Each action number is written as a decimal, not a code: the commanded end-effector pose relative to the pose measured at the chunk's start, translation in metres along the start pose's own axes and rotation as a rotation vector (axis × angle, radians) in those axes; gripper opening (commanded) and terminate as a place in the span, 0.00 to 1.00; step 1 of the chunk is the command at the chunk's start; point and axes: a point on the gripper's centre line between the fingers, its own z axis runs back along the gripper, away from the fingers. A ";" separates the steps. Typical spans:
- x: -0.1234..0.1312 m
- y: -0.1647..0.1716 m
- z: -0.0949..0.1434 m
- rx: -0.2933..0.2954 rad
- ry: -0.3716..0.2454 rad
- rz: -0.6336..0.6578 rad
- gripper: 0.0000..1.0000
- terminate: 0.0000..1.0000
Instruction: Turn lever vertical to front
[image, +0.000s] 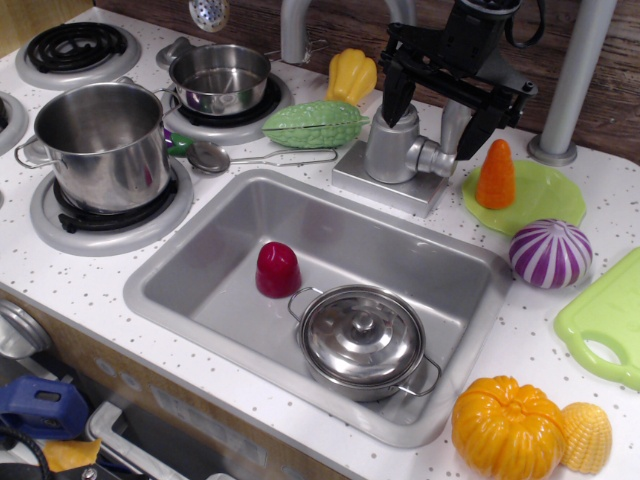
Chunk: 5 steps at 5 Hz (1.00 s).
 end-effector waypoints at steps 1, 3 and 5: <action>0.000 0.000 0.000 0.000 0.000 0.000 1.00 0.00; 0.019 -0.004 0.007 0.012 -0.138 0.022 1.00 0.00; 0.035 -0.007 0.011 0.012 -0.213 0.020 1.00 0.00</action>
